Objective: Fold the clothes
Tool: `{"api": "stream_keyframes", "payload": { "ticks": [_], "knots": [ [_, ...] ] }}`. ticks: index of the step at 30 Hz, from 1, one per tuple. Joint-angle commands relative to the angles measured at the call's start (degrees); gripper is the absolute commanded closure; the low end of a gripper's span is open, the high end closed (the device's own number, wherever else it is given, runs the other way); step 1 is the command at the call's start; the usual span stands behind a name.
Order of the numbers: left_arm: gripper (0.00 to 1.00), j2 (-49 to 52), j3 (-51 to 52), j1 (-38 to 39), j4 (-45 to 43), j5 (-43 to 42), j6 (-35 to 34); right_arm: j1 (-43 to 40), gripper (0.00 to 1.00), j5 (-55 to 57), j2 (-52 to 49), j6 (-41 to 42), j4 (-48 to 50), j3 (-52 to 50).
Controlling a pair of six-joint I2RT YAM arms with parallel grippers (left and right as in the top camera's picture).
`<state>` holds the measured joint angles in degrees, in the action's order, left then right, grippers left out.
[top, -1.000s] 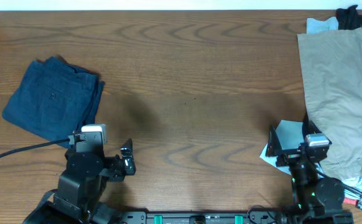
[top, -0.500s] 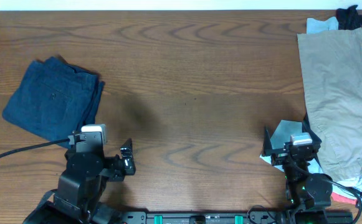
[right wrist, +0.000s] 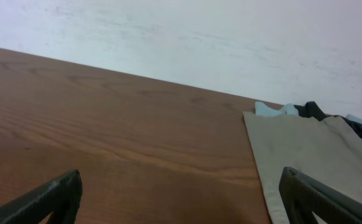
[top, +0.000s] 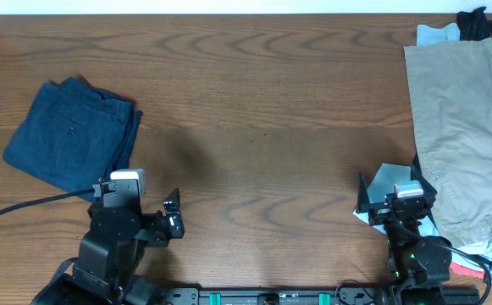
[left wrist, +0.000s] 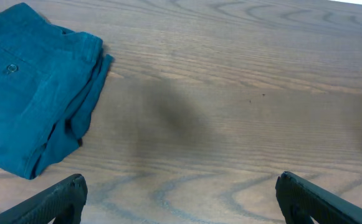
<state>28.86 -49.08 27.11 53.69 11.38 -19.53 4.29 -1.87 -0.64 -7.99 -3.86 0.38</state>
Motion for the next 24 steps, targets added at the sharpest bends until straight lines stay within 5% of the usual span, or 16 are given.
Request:
{"api": "stream_keyframes", "payload": {
  "ticks": [1, 14, 24],
  "knots": [
    [0.02, -0.13, 0.17, 0.20, -0.02, 0.90, -0.52, -0.59, 0.01, 0.15, 0.31, -0.66, -0.24, -0.07],
    [0.02, -0.22, 0.17, -0.04, -0.02, 0.90, -0.52, -0.59, 0.01, 0.15, 0.31, -0.66, -0.24, -0.07],
    [0.02, -3.87, 2.25, -13.60, 5.14, -2.03, -0.74, -0.59, 0.01, 0.15, 0.31, -0.66, -0.24, -0.07]
  ]
}}
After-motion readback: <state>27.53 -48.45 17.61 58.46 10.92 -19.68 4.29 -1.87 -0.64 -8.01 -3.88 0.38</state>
